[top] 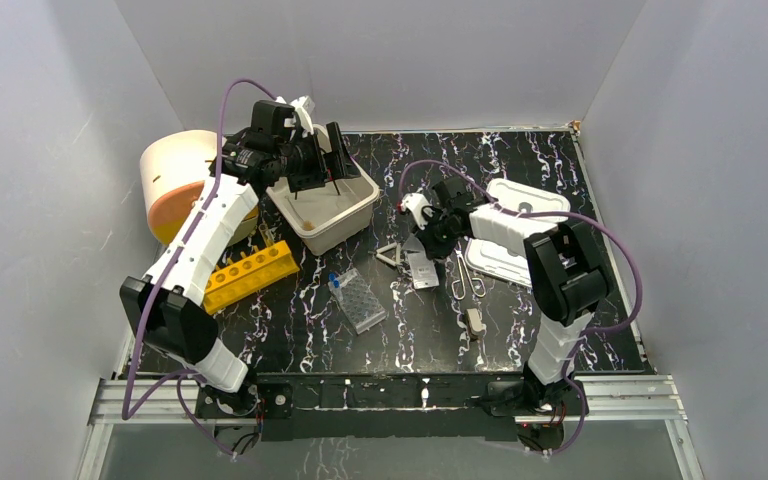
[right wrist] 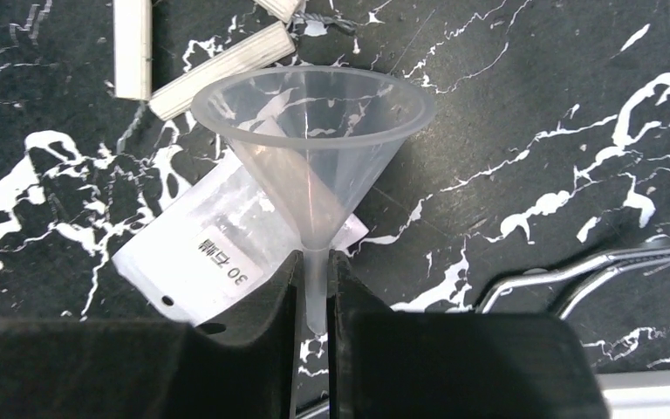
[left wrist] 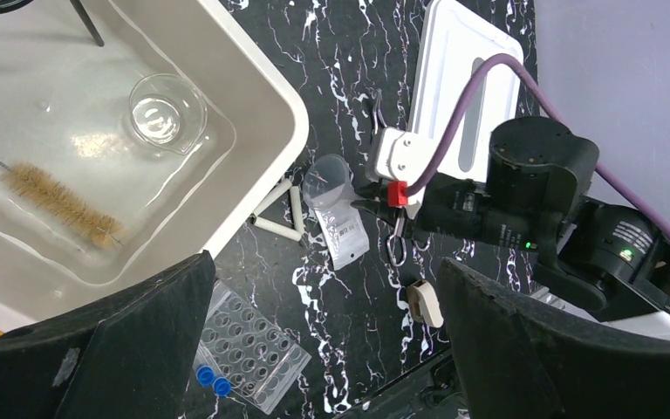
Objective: Organize the chemistry lab equipment
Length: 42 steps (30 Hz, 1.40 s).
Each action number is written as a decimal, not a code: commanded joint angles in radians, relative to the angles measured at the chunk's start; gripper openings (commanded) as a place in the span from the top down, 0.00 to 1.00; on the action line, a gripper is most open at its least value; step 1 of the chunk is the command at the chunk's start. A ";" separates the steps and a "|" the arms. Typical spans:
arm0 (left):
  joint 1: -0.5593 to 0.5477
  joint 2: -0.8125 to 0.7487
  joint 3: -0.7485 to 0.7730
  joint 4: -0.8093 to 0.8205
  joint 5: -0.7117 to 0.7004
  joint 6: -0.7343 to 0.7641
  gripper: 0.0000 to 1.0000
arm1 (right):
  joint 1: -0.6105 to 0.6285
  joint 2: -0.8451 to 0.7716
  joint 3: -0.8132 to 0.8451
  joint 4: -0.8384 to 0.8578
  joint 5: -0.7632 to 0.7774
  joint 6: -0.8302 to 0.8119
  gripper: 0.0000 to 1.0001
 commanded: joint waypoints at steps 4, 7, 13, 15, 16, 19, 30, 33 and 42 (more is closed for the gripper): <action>0.005 -0.041 0.008 -0.015 -0.006 -0.005 0.02 | 0.001 -0.172 0.045 -0.005 -0.081 0.057 0.87; 0.005 -0.048 0.003 -0.014 -0.019 -0.019 0.02 | 0.000 -0.241 0.035 0.048 -0.134 0.118 0.87; 0.005 -0.060 -0.032 0.038 0.073 -0.057 0.02 | 0.002 -0.331 0.032 0.191 -0.254 0.305 0.87; 0.003 -0.060 -0.083 0.098 0.162 -0.114 0.03 | 0.001 -0.355 0.019 0.275 -0.302 0.386 0.87; -0.001 -0.060 -0.109 0.131 0.196 -0.143 0.04 | 0.002 -0.365 0.011 0.319 -0.327 0.428 0.87; -0.009 -0.075 -0.190 0.226 0.242 -0.241 0.05 | 0.002 -0.378 -0.005 0.468 -0.373 0.586 0.87; -0.030 -0.175 -0.386 0.587 0.261 -0.354 0.05 | 0.028 -0.261 0.073 0.685 -0.454 1.009 0.87; -0.030 -0.206 -0.431 0.646 0.238 -0.374 0.09 | 0.036 -0.232 0.086 0.729 -0.461 1.090 0.89; -0.030 -0.252 -0.440 0.608 0.086 -0.363 0.24 | 0.062 -0.162 0.151 0.781 -0.522 1.178 0.90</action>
